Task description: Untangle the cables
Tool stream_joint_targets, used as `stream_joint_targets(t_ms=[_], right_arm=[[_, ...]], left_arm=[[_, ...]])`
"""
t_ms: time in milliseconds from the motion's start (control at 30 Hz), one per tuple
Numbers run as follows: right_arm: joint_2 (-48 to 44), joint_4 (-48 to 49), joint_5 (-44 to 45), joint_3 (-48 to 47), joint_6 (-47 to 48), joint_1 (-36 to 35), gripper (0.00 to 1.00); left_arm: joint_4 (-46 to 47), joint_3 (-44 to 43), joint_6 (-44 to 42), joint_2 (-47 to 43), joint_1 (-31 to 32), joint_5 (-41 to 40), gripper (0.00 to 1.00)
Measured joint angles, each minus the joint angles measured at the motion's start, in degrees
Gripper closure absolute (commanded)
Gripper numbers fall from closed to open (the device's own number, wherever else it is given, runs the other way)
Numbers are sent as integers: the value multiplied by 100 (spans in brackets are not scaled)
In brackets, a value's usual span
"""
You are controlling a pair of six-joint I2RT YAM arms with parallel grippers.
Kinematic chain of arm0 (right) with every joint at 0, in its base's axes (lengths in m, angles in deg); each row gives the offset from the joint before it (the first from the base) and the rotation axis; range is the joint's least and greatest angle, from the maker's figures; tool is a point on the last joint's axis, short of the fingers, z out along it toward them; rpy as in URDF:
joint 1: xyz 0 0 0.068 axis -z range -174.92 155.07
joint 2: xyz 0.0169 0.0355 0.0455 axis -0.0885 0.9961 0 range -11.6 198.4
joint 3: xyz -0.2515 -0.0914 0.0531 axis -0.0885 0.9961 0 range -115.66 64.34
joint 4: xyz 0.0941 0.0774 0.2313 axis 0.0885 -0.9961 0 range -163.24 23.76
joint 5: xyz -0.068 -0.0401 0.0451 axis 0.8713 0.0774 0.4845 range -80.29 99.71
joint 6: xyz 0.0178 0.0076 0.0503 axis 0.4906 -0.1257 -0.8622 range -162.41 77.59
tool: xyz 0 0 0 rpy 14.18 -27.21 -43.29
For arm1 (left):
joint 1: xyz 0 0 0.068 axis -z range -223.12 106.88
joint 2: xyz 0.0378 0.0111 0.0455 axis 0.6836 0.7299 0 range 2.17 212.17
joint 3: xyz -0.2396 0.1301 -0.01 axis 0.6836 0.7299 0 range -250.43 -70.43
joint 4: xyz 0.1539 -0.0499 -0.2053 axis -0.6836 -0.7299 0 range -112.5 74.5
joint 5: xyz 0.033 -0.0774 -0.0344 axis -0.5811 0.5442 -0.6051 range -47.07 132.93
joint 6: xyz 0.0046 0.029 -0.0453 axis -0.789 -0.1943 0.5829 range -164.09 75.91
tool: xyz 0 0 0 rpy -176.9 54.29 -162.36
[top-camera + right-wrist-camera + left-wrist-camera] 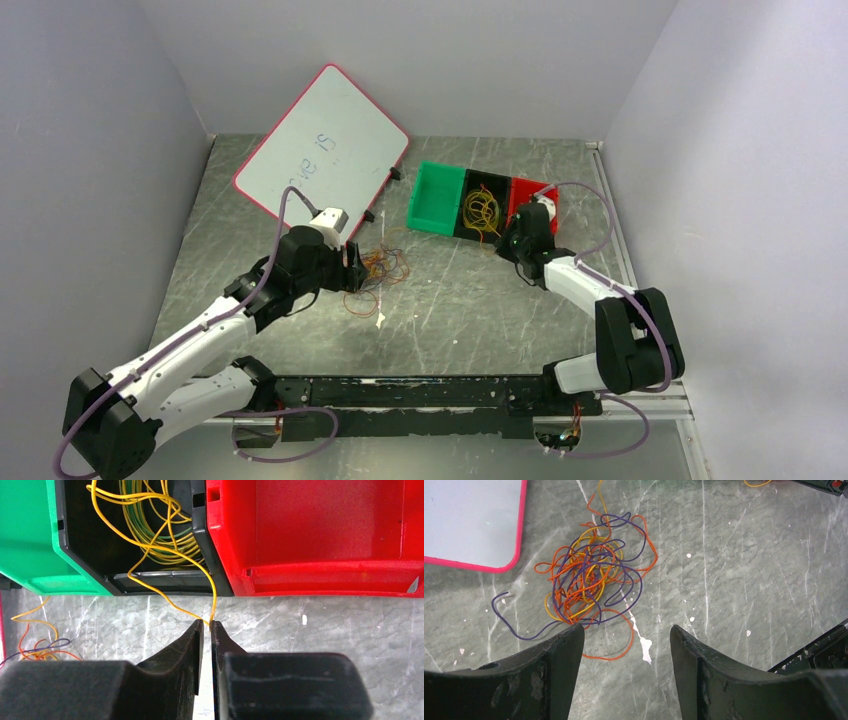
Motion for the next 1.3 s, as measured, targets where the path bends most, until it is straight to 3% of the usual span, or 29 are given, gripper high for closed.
stream_joint_targets(t_ms=[233, 500, 1300], right_arm=[[-2, -35, 22, -155, 249, 0, 93], [79, -46, 2, -890, 616, 0, 94], [2839, -533, 177, -3244, 1829, 0, 94]], left_arm=[[2, 0, 4, 0, 0, 0, 32], [2, 0, 4, 0, 0, 0, 32], [-42, 11, 2, -114, 0, -17, 32]])
